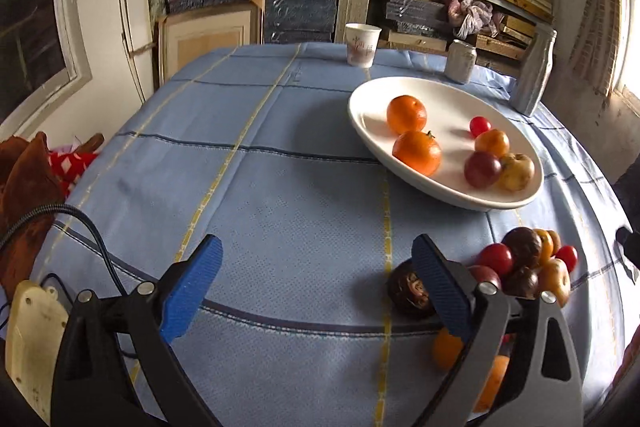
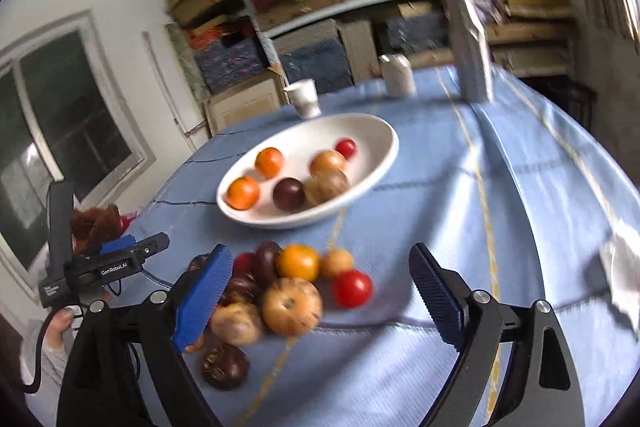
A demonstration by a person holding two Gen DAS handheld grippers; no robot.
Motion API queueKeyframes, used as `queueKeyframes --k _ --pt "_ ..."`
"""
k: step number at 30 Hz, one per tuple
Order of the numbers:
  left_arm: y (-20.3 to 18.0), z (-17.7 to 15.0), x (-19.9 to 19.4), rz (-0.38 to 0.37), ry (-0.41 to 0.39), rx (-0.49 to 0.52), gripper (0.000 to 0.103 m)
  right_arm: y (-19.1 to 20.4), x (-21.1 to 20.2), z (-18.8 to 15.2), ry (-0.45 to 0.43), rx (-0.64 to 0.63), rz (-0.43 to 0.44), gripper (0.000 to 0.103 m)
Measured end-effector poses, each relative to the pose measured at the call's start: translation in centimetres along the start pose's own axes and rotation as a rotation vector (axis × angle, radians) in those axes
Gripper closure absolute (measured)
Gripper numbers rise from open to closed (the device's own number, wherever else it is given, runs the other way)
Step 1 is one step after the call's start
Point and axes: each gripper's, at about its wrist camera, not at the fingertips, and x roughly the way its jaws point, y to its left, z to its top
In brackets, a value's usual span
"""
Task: Organize fruits
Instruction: 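Withdraw both tools and grasp a dark mangosteen with the left tool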
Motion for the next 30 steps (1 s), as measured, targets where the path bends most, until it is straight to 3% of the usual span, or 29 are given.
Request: queueKeyframes --k 3,11,19,23,28,30 --pt "-0.3 0.0 0.3 -0.031 0.004 0.028 0.009 -1.2 0.1 0.1 -0.003 0.065 -0.021 0.012" --pt "-2.7 0.0 2.5 0.020 0.061 0.146 0.009 -2.0 0.6 0.2 0.011 0.089 -0.025 0.009" --pt "-1.9 0.3 3.5 -0.011 0.107 0.111 0.009 -2.1 0.8 0.2 0.027 0.089 -0.036 0.008" --pt "-2.4 -0.1 3.9 -0.140 0.170 0.111 0.009 -2.2 0.9 0.2 0.035 0.096 -0.040 0.008" --pt "-2.2 -0.4 4.2 -0.127 0.190 0.118 0.007 -2.3 1.0 0.2 0.036 0.100 -0.043 0.008" --pt "-1.5 -0.3 4.2 -0.084 0.184 0.118 0.005 -2.4 0.9 0.2 0.032 0.103 -0.041 0.008"
